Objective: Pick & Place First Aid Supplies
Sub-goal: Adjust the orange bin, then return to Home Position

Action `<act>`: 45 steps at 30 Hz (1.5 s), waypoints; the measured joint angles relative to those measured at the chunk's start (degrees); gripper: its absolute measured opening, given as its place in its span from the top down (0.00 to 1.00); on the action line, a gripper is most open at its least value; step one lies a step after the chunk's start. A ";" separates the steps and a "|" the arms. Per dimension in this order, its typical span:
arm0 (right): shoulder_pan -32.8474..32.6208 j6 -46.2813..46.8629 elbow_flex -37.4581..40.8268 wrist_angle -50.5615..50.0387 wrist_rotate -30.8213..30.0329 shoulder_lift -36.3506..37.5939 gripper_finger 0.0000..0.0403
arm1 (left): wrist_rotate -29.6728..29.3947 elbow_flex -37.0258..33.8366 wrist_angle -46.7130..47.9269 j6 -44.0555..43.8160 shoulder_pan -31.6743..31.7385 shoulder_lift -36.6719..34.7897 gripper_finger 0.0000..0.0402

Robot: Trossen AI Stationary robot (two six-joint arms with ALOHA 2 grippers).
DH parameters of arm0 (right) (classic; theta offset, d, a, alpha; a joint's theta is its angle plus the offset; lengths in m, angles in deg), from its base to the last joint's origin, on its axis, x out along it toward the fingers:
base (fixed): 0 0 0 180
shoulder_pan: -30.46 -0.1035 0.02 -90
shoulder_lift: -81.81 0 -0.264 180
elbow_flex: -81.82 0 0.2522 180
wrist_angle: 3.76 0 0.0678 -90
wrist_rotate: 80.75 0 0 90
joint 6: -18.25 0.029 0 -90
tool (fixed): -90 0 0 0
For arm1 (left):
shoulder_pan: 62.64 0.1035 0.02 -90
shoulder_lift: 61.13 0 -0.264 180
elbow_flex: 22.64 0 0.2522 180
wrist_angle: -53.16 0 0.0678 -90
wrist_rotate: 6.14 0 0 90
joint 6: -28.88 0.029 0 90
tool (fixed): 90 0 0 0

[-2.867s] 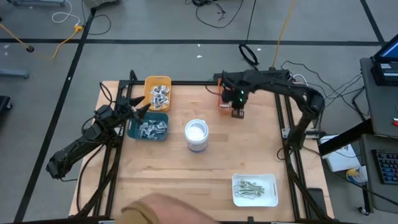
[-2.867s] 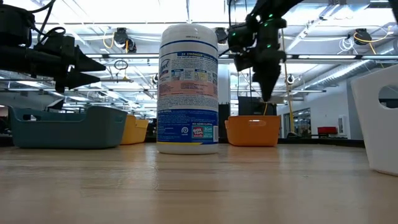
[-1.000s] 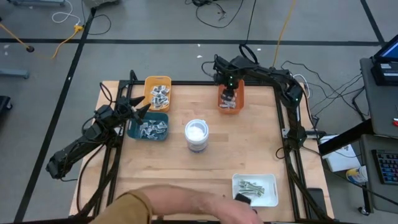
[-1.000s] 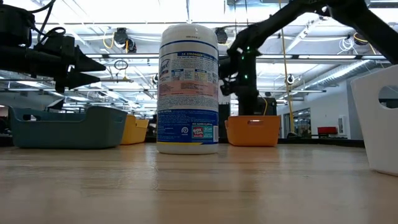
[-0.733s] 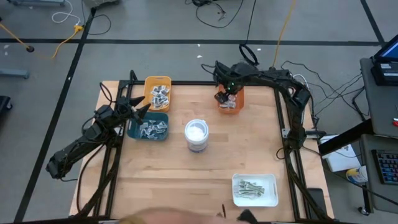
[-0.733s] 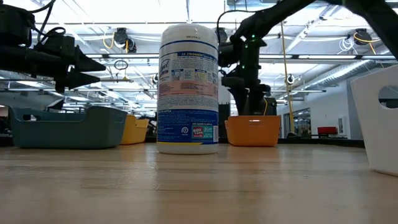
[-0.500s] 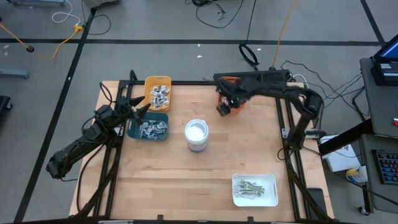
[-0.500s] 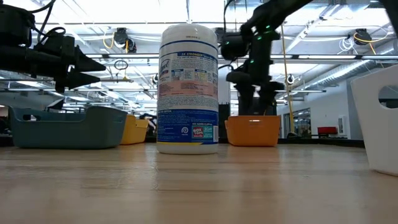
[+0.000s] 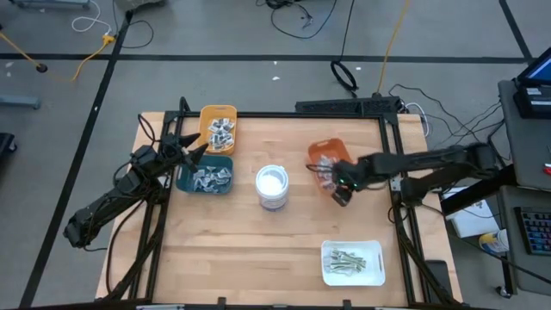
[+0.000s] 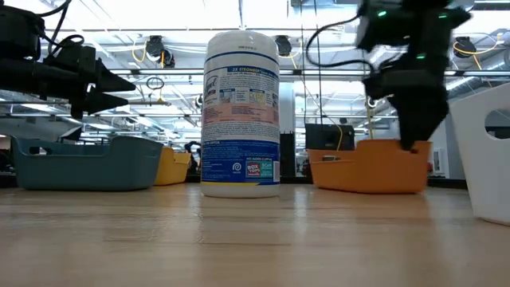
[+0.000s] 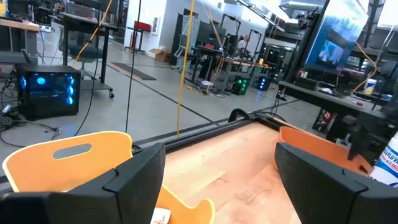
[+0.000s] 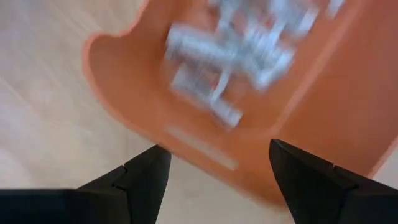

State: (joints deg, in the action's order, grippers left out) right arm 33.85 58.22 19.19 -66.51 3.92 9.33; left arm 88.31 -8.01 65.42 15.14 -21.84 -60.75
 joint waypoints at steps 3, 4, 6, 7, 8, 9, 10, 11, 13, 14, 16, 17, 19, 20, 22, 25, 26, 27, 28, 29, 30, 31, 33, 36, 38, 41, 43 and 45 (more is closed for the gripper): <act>-2.34 -13.08 3.97 5.30 -11.61 5.36 0.34 | 0.00 0.01 0.00 -0.01 -0.01 -0.01 0.24; -2.40 -18.51 4.97 7.78 -15.05 7.32 0.34 | 0.00 0.00 0.00 0.00 -0.02 0.00 0.24; -1.89 -28.14 6.05 13.79 -18.64 10.34 0.34 | 0.00 0.01 0.02 -0.02 -0.02 0.00 0.24; -1.38 -30.93 6.11 15.93 -18.78 11.42 0.34 | 0.00 0.01 0.00 -0.02 0.00 0.00 0.24; -1.00 -32.54 6.11 17.27 -18.54 12.36 0.34 | 0.00 0.01 0.00 0.00 0.00 0.00 0.24; -0.70 -33.61 6.13 18.11 -18.49 13.15 0.34 | 0.00 0.01 0.00 -0.01 0.00 0.00 0.24; -0.39 -34.74 6.13 18.78 -18.51 13.65 0.34 | 0.00 0.00 0.00 -0.02 -0.01 -0.01 0.24; -0.10 -36.32 6.13 19.24 -18.51 13.99 0.34 | 0.00 0.01 0.00 0.00 0.00 -0.02 0.24; 0.49 -39.89 6.19 19.90 -18.13 14.12 0.34 | 0.00 0.01 0.00 -0.01 -0.02 0.00 0.24; 0.89 -41.78 6.20 20.86 -16.65 14.12 0.34 | 0.00 0.01 0.00 -0.01 0.00 -0.02 0.24; 1.17 -43.97 6.13 21.69 -13.57 14.12 0.34 | 0.00 -0.01 0.00 0.00 -0.01 -0.01 0.24; 0.78 -43.20 5.88 20.50 -12.15 14.17 0.34 | 0.00 0.00 0.00 -0.02 0.00 -0.01 0.24; -1.24 -37.59 5.21 16.60 -8.72 14.86 0.34 | 0.00 -0.01 0.00 0.00 -0.02 0.00 0.24; -2.58 -34.95 5.05 14.71 -6.51 15.44 0.34 | 0.00 0.01 0.00 -0.02 -0.01 -0.01 0.24; -5.78 -32.85 5.13 10.41 -2.29 16.90 0.34 | 0.00 0.00 0.00 0.00 -0.01 -0.01 0.24; -10.88 -34.16 6.98 7.21 1.18 19.48 0.34 | 0.01 0.01 0.00 -0.02 -0.01 -0.01 0.24; -12.49 -34.55 7.70 7.51 1.10 20.59 0.34 | 0.02 0.01 0.00 0.00 -0.02 -0.01 0.24; -13.87 -34.61 8.18 8.30 1.06 21.79 0.34 | 0.00 0.01 0.00 0.00 0.00 -0.02 0.24; -15.04 -34.62 8.43 9.11 0.95 22.92 0.34 | 0.00 -0.01 0.02 -0.02 0.00 0.00 0.24; -15.90 -34.64 8.64 9.88 0.76 24.10 0.34 | 0.02 0.01 0.00 0.00 -0.02 -0.02 0.24; -16.41 -34.69 9.11 11.28 0.66 25.52 0.34 | 0.01 0.00 0.00 0.00 -0.02 0.00 0.24; -16.45 -34.84 9.87 13.16 0.68 27.33 0.34 | 0.00 0.00 0.01 -0.01 0.00 0.00 0.24; -16.02 -34.66 11.93 16.96 0.57 31.76 0.34 | 0.01 0.01 0.00 0.00 -0.01 0.00 0.24; -14.48 -35.04 15.27 22.52 0.53 38.22 0.34 | 0.00 0.01 0.00 -0.02 0.00 0.00 0.24; -12.61 -37.20 17.75 27.26 0.55 42.02 0.34 | 0.00 0.01 0.00 -0.02 -0.02 0.00 0.24; -8.80 -41.81 21.24 35.34 0.57 47.70 0.34 | 0.00 -0.01 0.01 -0.01 -0.01 -0.01 0.24; -5.64 -44.58 23.57 40.13 0.64 51.13 0.34 | 0.00 -0.01 0.01 0.00 -0.01 -0.01 0.24; -2.04 -47.52 25.98 43.56 0.62 54.39 0.34 | 0.00 0.00 0.00 -0.02 -0.01 -0.01 0.24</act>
State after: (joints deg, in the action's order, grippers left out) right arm 31.81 10.70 45.17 -22.95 4.54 63.72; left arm 88.31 -8.01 65.42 15.12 -21.85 -60.76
